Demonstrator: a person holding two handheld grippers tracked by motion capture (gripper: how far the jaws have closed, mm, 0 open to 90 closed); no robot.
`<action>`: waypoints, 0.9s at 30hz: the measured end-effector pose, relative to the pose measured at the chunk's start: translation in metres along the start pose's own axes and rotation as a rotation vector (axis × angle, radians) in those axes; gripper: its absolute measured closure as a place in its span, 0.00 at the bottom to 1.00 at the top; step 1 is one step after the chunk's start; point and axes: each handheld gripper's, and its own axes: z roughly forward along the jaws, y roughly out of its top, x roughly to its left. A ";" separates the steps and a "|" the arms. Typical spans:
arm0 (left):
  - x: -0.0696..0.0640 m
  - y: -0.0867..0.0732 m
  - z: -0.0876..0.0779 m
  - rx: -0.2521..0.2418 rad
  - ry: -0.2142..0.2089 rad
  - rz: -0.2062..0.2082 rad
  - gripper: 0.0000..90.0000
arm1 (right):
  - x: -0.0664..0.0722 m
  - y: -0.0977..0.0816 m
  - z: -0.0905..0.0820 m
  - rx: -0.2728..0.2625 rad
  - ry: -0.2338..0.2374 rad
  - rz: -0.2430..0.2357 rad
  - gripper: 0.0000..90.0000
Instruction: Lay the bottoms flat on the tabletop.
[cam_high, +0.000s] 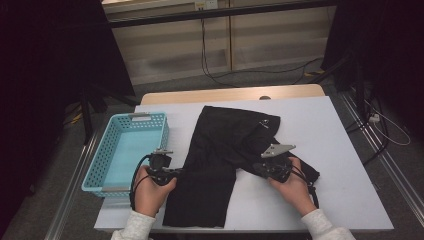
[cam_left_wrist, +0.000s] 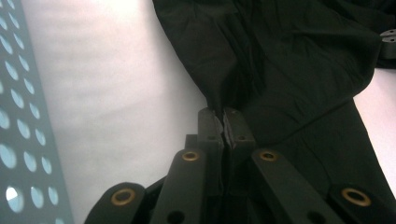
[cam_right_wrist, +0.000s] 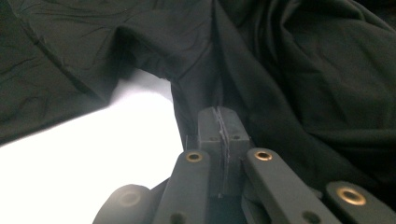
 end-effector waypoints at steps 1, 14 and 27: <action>0.000 0.000 0.000 0.000 -0.001 -0.001 0.97 | -0.001 0.000 -0.001 0.000 -0.002 0.004 1.00; -0.005 0.004 0.003 -0.061 -0.050 0.051 0.71 | -0.006 0.004 -0.008 -0.054 -0.039 0.041 0.82; -0.008 0.004 0.011 -0.071 -0.088 0.092 0.51 | 0.021 0.013 0.004 -0.054 0.083 -0.001 0.79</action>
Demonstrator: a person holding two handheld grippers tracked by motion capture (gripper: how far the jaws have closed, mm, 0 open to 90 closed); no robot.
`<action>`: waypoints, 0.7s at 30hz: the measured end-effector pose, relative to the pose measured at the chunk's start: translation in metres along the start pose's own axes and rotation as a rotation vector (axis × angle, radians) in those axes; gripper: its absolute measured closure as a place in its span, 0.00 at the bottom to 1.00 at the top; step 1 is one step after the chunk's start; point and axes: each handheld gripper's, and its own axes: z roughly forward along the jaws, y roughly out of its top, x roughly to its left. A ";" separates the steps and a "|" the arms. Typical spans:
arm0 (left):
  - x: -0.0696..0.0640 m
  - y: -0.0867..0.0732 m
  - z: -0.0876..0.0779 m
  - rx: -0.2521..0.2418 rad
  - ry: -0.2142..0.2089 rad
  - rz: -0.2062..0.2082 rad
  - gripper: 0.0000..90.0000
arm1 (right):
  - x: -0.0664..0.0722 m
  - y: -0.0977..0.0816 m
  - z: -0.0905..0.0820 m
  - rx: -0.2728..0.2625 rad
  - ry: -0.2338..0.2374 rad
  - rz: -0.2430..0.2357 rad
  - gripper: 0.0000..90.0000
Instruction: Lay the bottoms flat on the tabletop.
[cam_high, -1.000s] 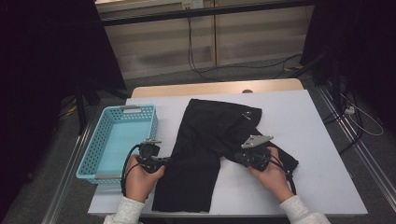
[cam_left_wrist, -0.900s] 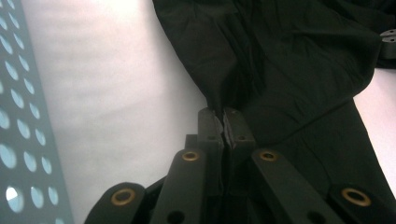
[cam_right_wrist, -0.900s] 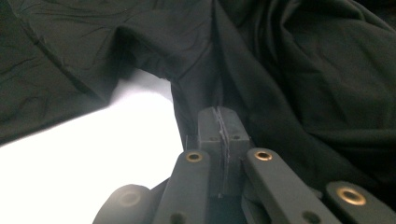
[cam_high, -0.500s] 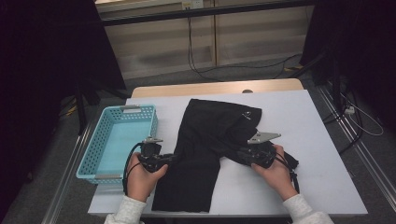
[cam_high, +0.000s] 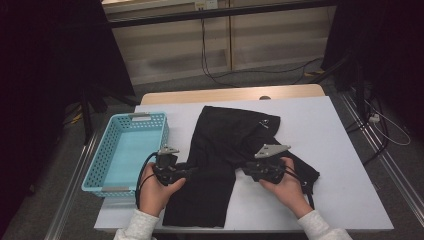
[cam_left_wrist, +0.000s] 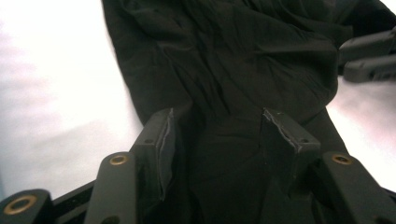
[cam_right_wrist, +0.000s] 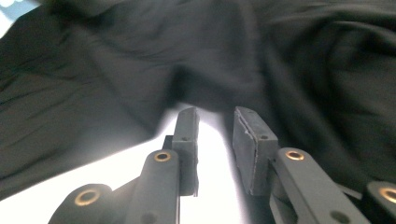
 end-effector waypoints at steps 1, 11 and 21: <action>0.000 0.000 0.001 -0.003 0.003 0.003 0.50 | 0.004 0.001 0.003 0.008 0.018 -0.015 0.78; 0.002 0.000 0.002 -0.030 0.030 0.049 0.54 | 0.028 -0.001 0.022 0.065 0.085 -0.067 0.74; 0.001 0.005 -0.001 -0.061 0.043 0.077 0.46 | 0.033 0.003 0.030 0.023 0.029 -0.009 0.69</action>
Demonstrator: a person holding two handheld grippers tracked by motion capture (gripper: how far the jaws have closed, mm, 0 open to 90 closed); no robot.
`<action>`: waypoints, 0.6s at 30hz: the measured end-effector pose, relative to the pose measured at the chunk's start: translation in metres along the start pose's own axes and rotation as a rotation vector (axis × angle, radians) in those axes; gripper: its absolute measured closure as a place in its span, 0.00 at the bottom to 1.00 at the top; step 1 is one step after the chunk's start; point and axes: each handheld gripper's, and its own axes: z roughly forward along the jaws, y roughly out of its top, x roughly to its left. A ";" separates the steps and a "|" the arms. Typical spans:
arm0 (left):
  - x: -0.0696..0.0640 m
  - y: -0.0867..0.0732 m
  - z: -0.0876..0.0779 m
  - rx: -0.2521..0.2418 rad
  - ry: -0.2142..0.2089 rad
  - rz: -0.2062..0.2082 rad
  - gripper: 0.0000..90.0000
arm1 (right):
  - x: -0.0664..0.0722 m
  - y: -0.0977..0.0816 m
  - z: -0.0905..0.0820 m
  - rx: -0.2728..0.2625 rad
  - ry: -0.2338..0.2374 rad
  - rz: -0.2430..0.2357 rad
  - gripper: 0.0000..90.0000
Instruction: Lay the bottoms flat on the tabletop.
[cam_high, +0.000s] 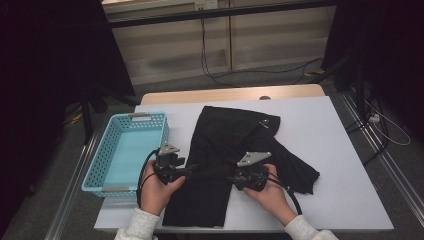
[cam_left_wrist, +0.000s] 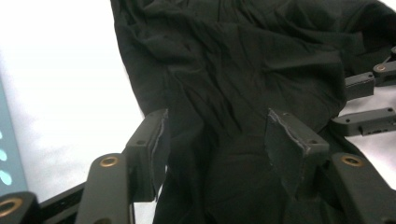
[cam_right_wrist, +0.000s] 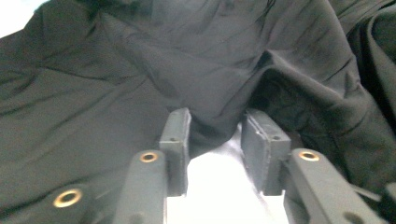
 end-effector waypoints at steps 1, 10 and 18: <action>0.000 0.000 -0.001 -0.002 -0.006 -0.002 0.45 | 0.000 0.001 -0.001 -0.003 -0.002 0.008 0.68; 0.001 0.001 0.000 -0.011 -0.010 0.023 0.40 | 0.004 0.001 0.005 -0.009 -0.020 -0.006 0.85; 0.001 0.003 -0.001 -0.024 -0.021 0.021 0.35 | 0.002 0.000 0.002 -0.002 0.017 0.011 0.98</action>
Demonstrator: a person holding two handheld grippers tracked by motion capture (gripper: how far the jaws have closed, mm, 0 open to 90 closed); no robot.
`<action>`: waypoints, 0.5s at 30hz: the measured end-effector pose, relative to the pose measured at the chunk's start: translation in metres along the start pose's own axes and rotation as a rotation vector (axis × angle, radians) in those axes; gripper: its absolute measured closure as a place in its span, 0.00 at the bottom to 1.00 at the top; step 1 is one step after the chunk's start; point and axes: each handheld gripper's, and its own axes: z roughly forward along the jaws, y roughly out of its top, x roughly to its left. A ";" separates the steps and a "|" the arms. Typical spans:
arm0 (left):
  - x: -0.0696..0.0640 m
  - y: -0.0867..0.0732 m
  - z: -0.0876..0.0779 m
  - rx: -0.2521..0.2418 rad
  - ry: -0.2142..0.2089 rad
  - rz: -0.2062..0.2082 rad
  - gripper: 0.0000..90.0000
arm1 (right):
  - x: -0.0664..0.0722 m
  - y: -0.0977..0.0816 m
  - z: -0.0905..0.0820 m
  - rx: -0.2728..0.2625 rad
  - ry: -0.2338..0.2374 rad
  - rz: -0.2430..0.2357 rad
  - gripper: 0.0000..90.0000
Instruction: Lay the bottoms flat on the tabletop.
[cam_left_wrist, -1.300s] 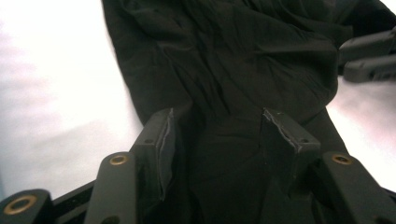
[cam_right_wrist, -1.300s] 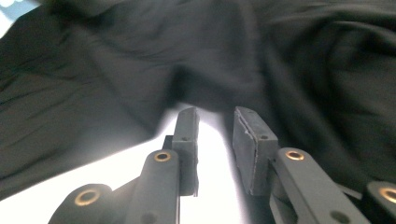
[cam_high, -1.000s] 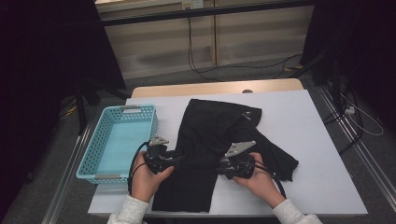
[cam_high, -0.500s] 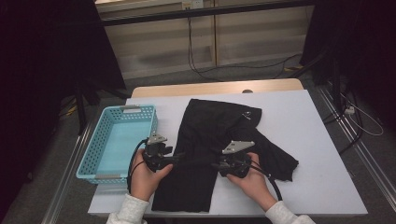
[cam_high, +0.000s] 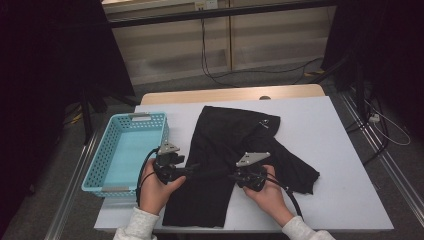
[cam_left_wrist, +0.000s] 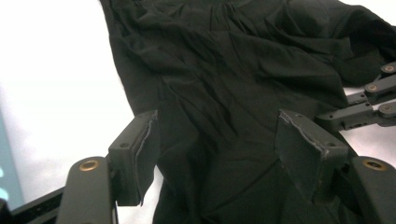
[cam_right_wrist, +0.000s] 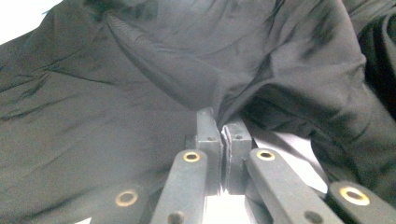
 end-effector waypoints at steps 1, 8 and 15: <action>0.000 0.001 0.000 -0.004 0.001 -0.001 0.35 | 0.000 -0.001 -0.001 0.004 0.001 0.003 0.98; 0.004 0.004 0.000 -0.006 0.003 -0.016 0.33 | 0.001 -0.008 -0.016 0.035 0.028 -0.007 0.98; 0.005 0.005 0.004 0.009 -0.005 -0.020 0.33 | 0.000 -0.011 -0.022 0.048 -0.008 -0.015 0.80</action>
